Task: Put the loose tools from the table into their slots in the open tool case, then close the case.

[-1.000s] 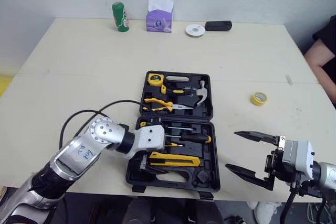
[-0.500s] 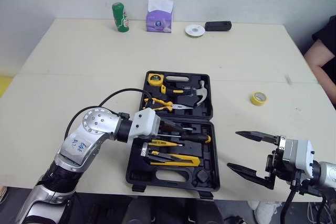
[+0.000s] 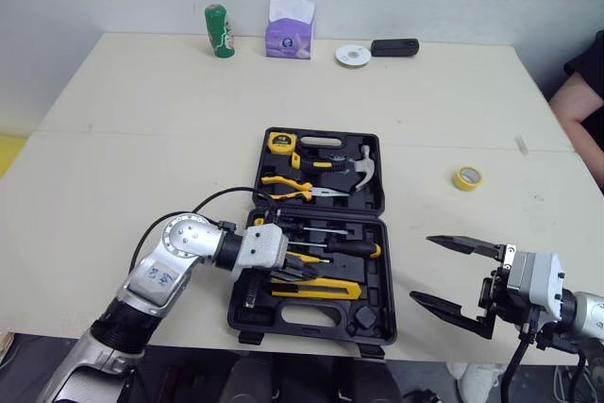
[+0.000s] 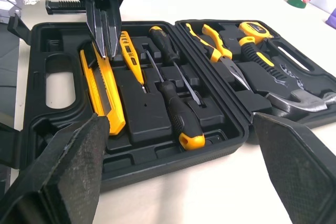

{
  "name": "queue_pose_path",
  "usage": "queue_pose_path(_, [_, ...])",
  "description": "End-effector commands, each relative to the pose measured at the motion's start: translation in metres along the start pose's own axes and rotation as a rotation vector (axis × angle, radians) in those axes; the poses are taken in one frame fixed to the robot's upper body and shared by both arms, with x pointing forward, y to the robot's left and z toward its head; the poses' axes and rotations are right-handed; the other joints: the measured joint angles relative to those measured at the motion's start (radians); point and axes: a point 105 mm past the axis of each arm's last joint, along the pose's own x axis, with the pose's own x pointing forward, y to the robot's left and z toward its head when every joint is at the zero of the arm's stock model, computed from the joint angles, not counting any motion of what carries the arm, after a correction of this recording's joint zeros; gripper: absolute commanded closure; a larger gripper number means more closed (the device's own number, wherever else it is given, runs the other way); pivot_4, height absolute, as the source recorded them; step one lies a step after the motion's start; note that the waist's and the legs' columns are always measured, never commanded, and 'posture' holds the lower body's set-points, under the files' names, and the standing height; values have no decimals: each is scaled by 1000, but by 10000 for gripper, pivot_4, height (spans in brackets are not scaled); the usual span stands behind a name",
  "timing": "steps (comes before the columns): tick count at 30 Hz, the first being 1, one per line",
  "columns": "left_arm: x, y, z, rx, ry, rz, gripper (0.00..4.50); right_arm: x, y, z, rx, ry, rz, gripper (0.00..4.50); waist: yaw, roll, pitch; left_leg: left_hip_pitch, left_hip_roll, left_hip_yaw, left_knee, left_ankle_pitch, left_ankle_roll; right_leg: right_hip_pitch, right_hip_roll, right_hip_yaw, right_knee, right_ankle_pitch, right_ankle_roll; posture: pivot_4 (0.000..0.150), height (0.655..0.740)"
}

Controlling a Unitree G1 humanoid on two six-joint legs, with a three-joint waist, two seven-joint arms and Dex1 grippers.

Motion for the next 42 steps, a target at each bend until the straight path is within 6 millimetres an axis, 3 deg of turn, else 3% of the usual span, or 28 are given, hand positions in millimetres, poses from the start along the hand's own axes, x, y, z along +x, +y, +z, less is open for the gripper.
queue_pose_path(1, [3, 0, -1, 44, 1, -23, 44672, 2, -1, 7, -22, -31, -12, 0, -1, 0, 0, 0, 0, 0, 0, 0, 0, 0, 0, 0, 0, 0, 0, 1500, 7400])
queue_pose_path(10, [9, -1, -11, 35, 51, -51, 44672, 1, -1, 5, -22, -23, -14, 0, -1, 0, 0, 0, 0, 0, 0, 0, 0, 0, 0, 0, 0, 0, 0, 1500, 7400])
queue_pose_path(24, [8, -25, -50, -93, 305, -156, 44672, 5, -2, 2, -24, -25, -23, 0, -3, 1, -6, 4, 0, 0, -1, 0, 0, 3, 0, 1, 1, 0, 0, 1500, 7400])
queue_pose_path(31, [7, -17, -40, -60, 241, -120, 44672, 2, -4, -2, -18, -17, -43, 0, -3, 1, -9, 6, 0, 0, -3, 0, 0, 5, 0, 1, -1, 0, 0, 1500, 7400])
queue_pose_path(36, [6, 6, 2, -56, -52, 10, 44672, -7, -15, -9, 11, -21, -136, 0, -2, 1, -8, 5, 1, -1, -2, 0, 0, 4, 0, 0, -1, 0, 0, 1500, 7400])
queue_pose_path(38, [-3, 12, 13, -70, -122, 49, 44672, -15, -22, -13, 11, -7, -176, 0, -1, 0, -8, 3, 1, -1, -2, 0, 0, 3, -1, 0, -1, 0, 0, 1500, 7400])
queue_pose_path(40, [-25, 21, 20, -146, -168, 115, 44672, -32, -35, -16, 7, 0, -270, 0, -1, 0, -8, 2, 0, -1, -1, 0, 0, 3, -1, -1, -1, 0, 0, 1500, 7400])
queue_pose_path(42, [-44, 29, 24, -185, -186, 194, 37501, -47, -46, -19, 0, 7, -351, 0, -2, 0, -8, 2, 0, -2, -1, 0, 0, 3, -1, -1, -1, 0, 0, 1500, 7400])
